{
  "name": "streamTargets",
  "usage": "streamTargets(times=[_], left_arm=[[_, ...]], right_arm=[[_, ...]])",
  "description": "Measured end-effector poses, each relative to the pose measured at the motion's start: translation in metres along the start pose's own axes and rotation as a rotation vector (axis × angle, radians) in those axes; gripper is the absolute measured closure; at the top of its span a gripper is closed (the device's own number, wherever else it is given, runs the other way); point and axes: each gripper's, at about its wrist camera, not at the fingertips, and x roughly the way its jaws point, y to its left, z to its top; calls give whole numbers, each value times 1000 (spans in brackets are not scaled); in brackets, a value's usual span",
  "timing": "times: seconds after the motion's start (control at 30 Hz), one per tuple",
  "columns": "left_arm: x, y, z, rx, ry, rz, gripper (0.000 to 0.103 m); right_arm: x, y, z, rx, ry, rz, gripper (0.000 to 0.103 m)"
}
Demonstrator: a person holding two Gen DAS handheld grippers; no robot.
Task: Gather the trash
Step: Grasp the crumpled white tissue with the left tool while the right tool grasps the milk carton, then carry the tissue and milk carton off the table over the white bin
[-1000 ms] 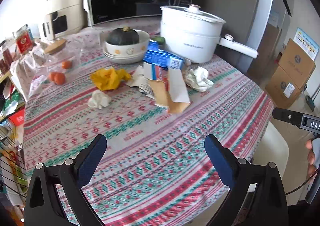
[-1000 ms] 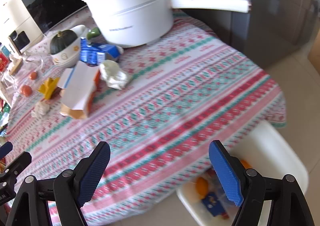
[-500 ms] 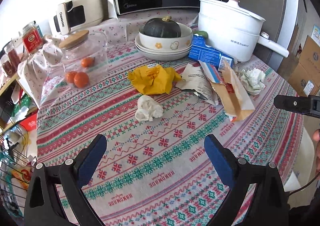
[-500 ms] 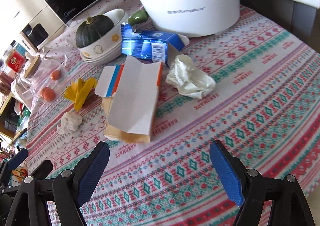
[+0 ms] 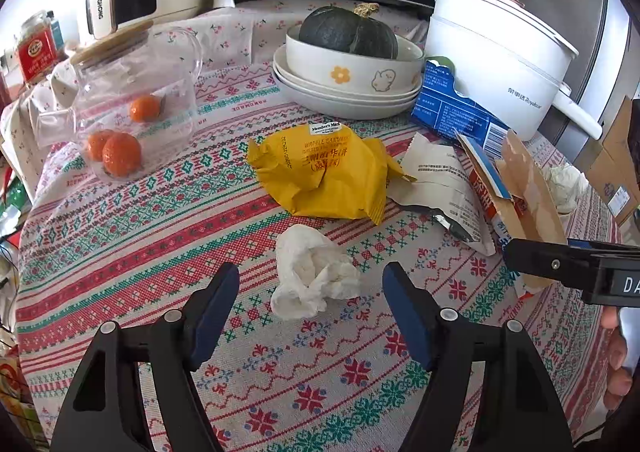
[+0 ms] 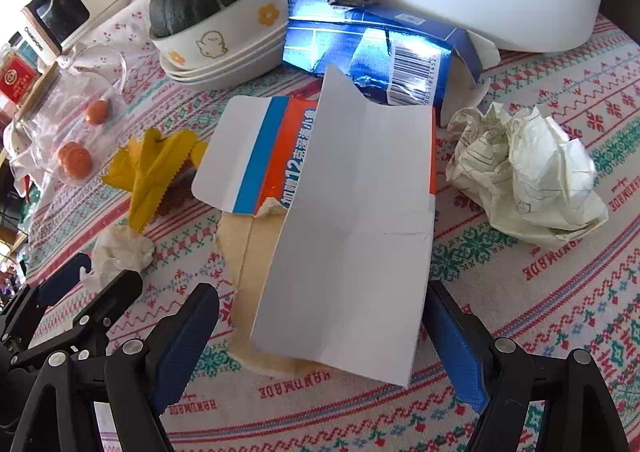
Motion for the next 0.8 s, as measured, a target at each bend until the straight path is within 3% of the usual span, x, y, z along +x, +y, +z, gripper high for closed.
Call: streamTargets(times=[0.07,0.13,0.23,0.47,0.8], left_arm=[[4,3,-1,-18,2,-17,42],[8,5,-1,-34,19,-33,62],[9,6,-2,-50,36,-32,72],[-18,-3,-4,-51,32,-44,76],[-79,-37,-26,-45,38,-86,76]], right_arm=[[5,-3,0,9,2,-2,17],[5,-6,0,17,-9,-4,20],[1,-8,-1,7,-19,-13,35],[-26,-10,-6,-19,-38,-27,47],[-89,-27,-38,-26,-60,-27,50]])
